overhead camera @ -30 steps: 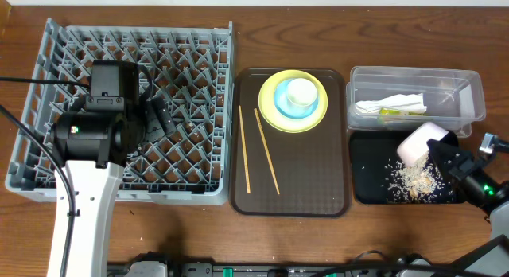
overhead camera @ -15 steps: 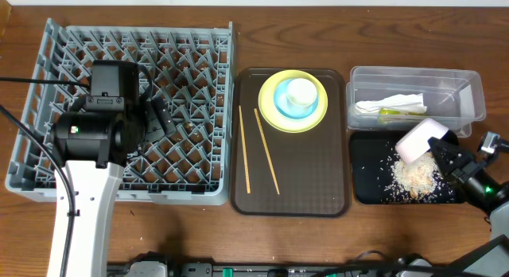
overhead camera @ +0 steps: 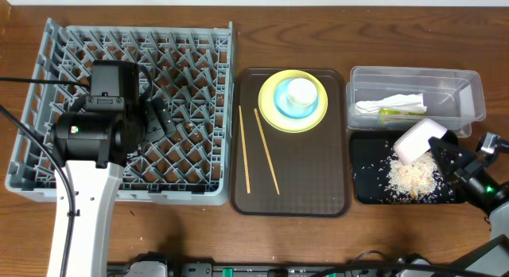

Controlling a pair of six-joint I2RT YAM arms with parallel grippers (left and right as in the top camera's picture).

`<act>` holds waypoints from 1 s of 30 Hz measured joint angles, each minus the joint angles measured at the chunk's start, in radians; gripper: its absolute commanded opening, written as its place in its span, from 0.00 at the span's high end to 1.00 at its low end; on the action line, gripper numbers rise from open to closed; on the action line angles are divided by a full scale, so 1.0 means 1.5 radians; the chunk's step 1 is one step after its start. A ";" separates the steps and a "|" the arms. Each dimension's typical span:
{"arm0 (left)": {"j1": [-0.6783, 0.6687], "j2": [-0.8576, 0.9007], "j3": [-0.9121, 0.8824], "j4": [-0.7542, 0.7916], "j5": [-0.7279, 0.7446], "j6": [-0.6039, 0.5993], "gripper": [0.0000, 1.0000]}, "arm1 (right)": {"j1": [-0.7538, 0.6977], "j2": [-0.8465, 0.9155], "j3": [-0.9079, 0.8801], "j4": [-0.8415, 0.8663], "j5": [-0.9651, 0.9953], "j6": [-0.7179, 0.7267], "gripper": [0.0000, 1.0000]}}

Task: Sort waste into correct bins and load items into the dishwasher
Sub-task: 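Carry the pink bowl right and tip the rice onto the black tray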

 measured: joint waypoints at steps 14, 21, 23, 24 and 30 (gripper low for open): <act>0.000 0.000 0.000 0.000 0.000 0.000 0.02 | 0.000 0.000 -0.001 0.024 -0.001 0.070 0.99; 0.000 0.000 0.000 0.000 0.000 0.000 0.02 | 0.001 0.000 -0.001 0.036 0.003 0.099 0.99; 0.000 0.000 0.000 0.000 0.000 0.000 0.02 | 0.003 -0.002 -0.001 0.035 0.003 0.101 0.99; 0.000 0.000 0.000 0.000 0.000 0.000 0.02 | 0.004 -0.004 -0.001 0.036 0.003 0.104 0.99; 0.000 0.000 0.000 0.000 0.000 0.000 0.02 | 0.026 -0.103 -0.001 0.034 0.073 0.146 0.99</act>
